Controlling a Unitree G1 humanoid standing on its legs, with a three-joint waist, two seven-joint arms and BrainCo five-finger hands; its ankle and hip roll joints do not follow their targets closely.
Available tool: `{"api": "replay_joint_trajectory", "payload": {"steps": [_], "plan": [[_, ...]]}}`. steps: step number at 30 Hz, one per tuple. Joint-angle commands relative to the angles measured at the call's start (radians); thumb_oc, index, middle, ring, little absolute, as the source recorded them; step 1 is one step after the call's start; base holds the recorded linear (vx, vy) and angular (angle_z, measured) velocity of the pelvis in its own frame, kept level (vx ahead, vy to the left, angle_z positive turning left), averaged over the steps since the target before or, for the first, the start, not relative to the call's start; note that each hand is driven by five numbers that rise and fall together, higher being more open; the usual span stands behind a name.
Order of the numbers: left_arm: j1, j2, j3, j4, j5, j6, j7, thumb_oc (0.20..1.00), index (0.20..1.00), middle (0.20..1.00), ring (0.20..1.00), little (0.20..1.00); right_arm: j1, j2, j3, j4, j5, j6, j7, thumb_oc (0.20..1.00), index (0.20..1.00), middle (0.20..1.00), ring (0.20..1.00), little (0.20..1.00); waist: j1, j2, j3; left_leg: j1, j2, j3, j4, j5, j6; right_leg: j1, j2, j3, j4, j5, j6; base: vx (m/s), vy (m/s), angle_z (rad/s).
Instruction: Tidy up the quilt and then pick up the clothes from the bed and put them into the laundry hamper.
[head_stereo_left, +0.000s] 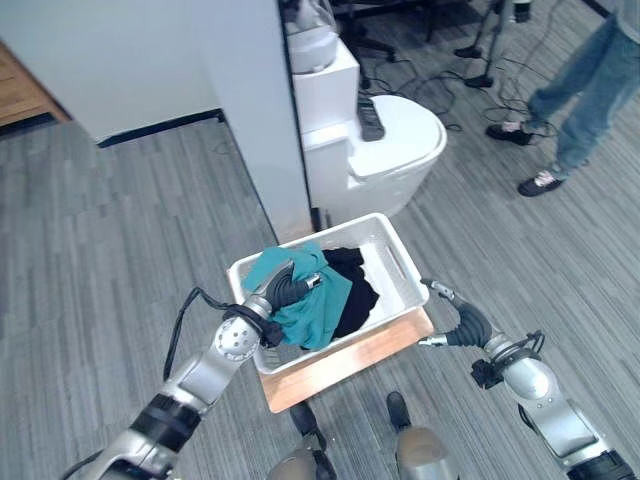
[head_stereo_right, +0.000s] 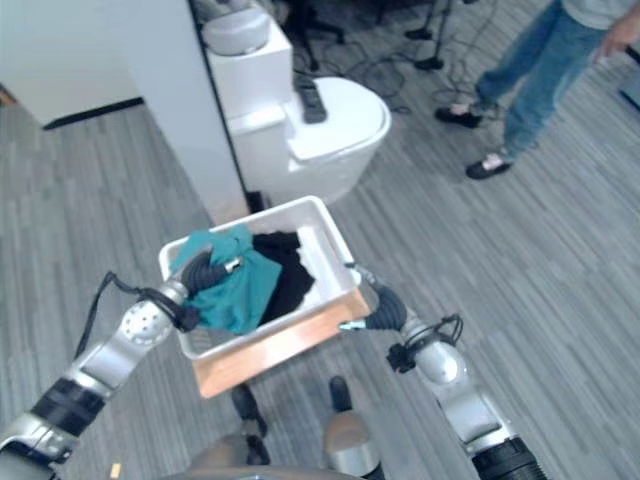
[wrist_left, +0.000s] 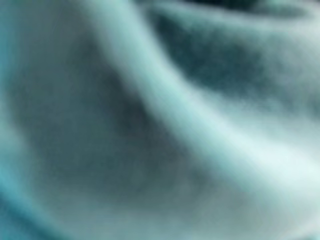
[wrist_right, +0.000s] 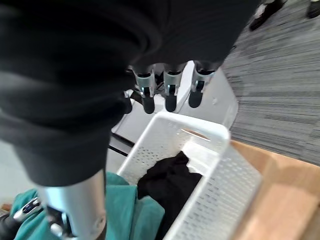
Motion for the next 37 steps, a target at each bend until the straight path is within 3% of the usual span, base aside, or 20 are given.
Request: {"api": "replay_joint_trajectory", "payload": {"steps": [1,3,7,8,13,15,19,23,25,26,27,28,30,37], "plan": [[-0.126,-0.023,-0.003,0.067,0.051,0.034,0.009,1.0,1.0,1.0,1.0,1.0,-0.057,-0.002,0.023,0.028,-0.011,-0.048,-0.027,1.0,1.0,1.0,1.0,1.0,0.006,-0.006,0.02,0.141,0.052,0.053,0.002,-0.128,-0.074,-0.143,0.028,0.027,0.007,0.004,0.032,-0.05,0.021,-0.14],[-0.139,-0.031,0.002,0.085,0.049,0.068,-0.022,1.0,1.0,1.0,1.0,1.0,-0.054,-0.001,0.048,0.067,-0.013,-0.047,-0.01,1.0,1.0,1.0,1.0,1.0,0.007,-0.005,0.031,0.133,0.054,0.057,0.002,-0.122,-0.076,-0.155,0.029,0.028,0.004,0.011,0.031,-0.02,0.013,-0.05],[-0.134,-0.043,0.014,0.086,0.015,0.074,-0.026,1.0,1.0,1.0,1.0,1.0,-0.054,0.003,0.064,0.103,-0.018,-0.045,-0.003,1.0,1.0,1.0,1.0,1.0,0.011,-0.004,0.032,0.13,0.054,0.056,0.002,-0.12,-0.077,-0.157,0.028,0.027,0.004,0.013,0.03,-0.01,-0.001,-0.01],[-0.135,-0.1,0.044,0.054,-0.237,0.017,0.008,1.0,1.0,1.0,1.0,1.0,-0.046,0.048,0.122,0.339,-0.083,-0.008,-0.042,1.0,1.0,1.0,1.0,1.0,0.028,0.006,0.033,0.135,0.056,0.043,0.002,-0.118,-0.08,-0.142,0.024,0.009,0.001,0.005,0.029,0.0,-0.054,0.01],[-0.104,-0.061,0.068,-0.022,-0.333,-0.059,0.015,1.0,1.0,1.0,1.0,1.0,0.003,0.122,0.105,0.575,0.015,0.011,-0.05,1.0,1.0,1.0,1.0,1.0,0.032,0.016,0.02,0.149,0.06,0.019,0.002,-0.111,-0.085,-0.103,0.021,-0.021,0.0,-0.001,0.021,0.01,-0.04,0.27],[-0.039,-0.064,0.119,0.005,-0.4,-0.103,0.068,1.0,1.0,1.0,1.0,1.0,0.012,0.176,0.067,0.725,0.126,0.025,-0.042,1.0,1.0,1.0,1.0,1.0,0.036,0.024,0.009,0.171,0.06,0.01,0.002,-0.115,-0.086,-0.072,0.02,-0.034,0.0,-0.009,0.02,0.02,0.006,0.17],[0.116,-0.027,0.213,0.121,-0.317,-0.081,0.109,1.0,1.0,1.0,1.0,1.0,-0.001,0.232,0.022,1.006,0.125,0.051,-0.068,1.0,1.0,1.0,1.0,1.0,0.072,0.032,-0.033,0.21,0.062,-0.014,0.002,-0.12,-0.087,-0.018,0.026,-0.059,-0.002,-0.026,0.011,0.05,-0.007,0.06],[0.275,-0.069,0.282,0.255,-0.35,-0.064,0.11,1.0,1.0,1.0,1.0,1.0,-0.006,0.25,-0.036,1.102,0.159,0.067,-0.089,1.0,1.0,1.0,1.0,1.0,0.086,0.029,-0.06,0.231,0.065,-0.013,0.002,-0.123,-0.085,0.008,0.03,-0.068,-0.005,-0.035,0.009,0.04,0.01,0.12],[0.334,-0.086,0.274,0.431,-0.235,-0.028,0.122,1.0,1.0,1.0,1.0,1.0,-0.026,0.262,-0.04,1.129,0.156,0.075,-0.091,1.0,1.0,1.0,1.0,1.0,0.095,0.027,-0.069,0.246,0.066,-0.011,0.002,-0.129,-0.082,0.023,0.03,-0.072,-0.005,-0.041,0.011,0.04,0.05,0.03],[0.333,-0.087,0.274,0.433,-0.235,-0.028,0.123,1.0,1.0,1.0,1.0,1.0,-0.027,0.262,-0.04,1.129,0.156,0.075,-0.091,1.0,1.0,1.0,1.0,1.0,0.096,0.027,-0.071,0.242,0.067,-0.01,0.002,-0.126,-0.082,0.018,0.03,-0.071,-0.005,-0.038,0.011,0.01,0.067,0.07],[0.331,-0.112,0.272,0.576,-0.191,-0.014,0.166,1.0,1.0,1.0,1.0,1.0,-0.039,0.266,-0.028,1.129,0.152,0.074,-0.097,1.0,1.0,1.0,1.0,1.0,0.097,0.026,-0.077,0.245,0.066,-0.01,0.002,-0.128,-0.08,0.02,0.031,-0.071,-0.005,-0.038,0.012,0.0,0.034,0.07],[0.328,-0.113,0.271,0.58,-0.191,-0.017,0.167,1.0,1.0,1.0,1.0,1.0,-0.039,0.265,-0.028,1.129,0.152,0.074,-0.097,1.0,1.0,1.0,1.0,1.0,0.097,0.026,-0.076,0.245,0.066,-0.01,0.002,-0.129,-0.08,0.021,0.031,-0.072,-0.005,-0.038,0.012,0.0,0.059,-0.01],[0.326,-0.168,0.261,0.774,-0.187,-0.012,0.194,1.0,1.0,1.0,1.0,1.0,-0.057,0.276,0.0,1.126,0.153,0.067,-0.111,1.0,1.0,1.0,1.0,1.0,0.1,0.021,-0.079,0.243,0.065,-0.01,0.002,-0.13,-0.08,0.019,0.03,-0.072,-0.005,-0.035,0.013,-0.01,0.05,0.0],[0.356,-0.246,0.199,0.936,-0.132,-0.018,0.203,1.0,1.0,1.0,1.0,1.0,-0.07,0.307,0.061,1.134,0.158,0.056,-0.126,1.0,1.0,1.0,1.0,1.0,0.102,0.014,-0.09,0.24,0.064,-0.011,0.002,-0.135,-0.077,0.02,0.029,-0.072,-0.005,-0.035,0.017,0.01,0.054,0.07]]}}
